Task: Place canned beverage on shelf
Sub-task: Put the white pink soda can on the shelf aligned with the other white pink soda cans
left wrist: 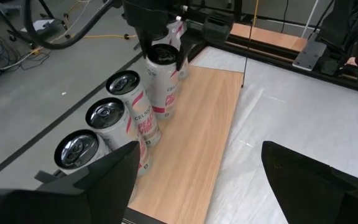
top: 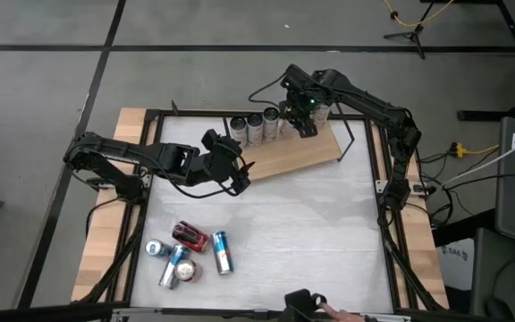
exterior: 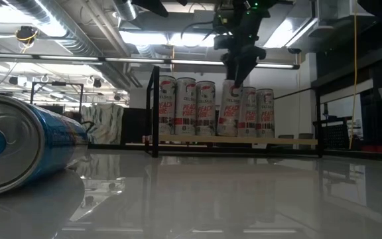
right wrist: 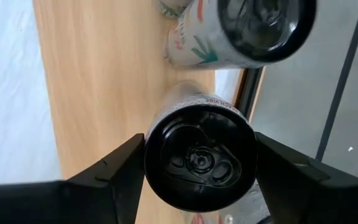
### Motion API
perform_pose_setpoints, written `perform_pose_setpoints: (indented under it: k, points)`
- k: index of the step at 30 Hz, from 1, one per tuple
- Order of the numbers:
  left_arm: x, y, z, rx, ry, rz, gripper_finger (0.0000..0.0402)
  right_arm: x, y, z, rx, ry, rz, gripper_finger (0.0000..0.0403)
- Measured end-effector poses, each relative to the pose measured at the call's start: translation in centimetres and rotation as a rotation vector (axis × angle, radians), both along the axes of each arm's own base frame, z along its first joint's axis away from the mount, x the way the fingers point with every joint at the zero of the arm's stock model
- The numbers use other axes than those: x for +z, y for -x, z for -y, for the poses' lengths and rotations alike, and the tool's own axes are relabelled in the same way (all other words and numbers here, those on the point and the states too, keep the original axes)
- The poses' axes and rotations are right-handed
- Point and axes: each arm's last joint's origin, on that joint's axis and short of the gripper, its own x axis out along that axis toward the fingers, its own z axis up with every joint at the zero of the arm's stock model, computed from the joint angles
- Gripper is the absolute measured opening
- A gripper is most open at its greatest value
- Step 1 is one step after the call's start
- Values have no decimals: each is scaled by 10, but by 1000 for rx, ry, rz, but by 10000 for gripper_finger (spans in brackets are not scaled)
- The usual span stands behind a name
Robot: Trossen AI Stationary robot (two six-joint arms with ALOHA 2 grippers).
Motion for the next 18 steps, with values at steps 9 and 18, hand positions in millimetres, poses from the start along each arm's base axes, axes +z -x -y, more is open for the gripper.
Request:
perform_pose_setpoints:
  k: [9, 18]
  points:
    - [0, 0, 0, 0, 1, 1, 329, -1, 2, -1, 0, -14, -23, 253]
    - [0, 0, 0, 0, 1, 0, 329, -5, -2, 1, -1, -14, -25, 253]
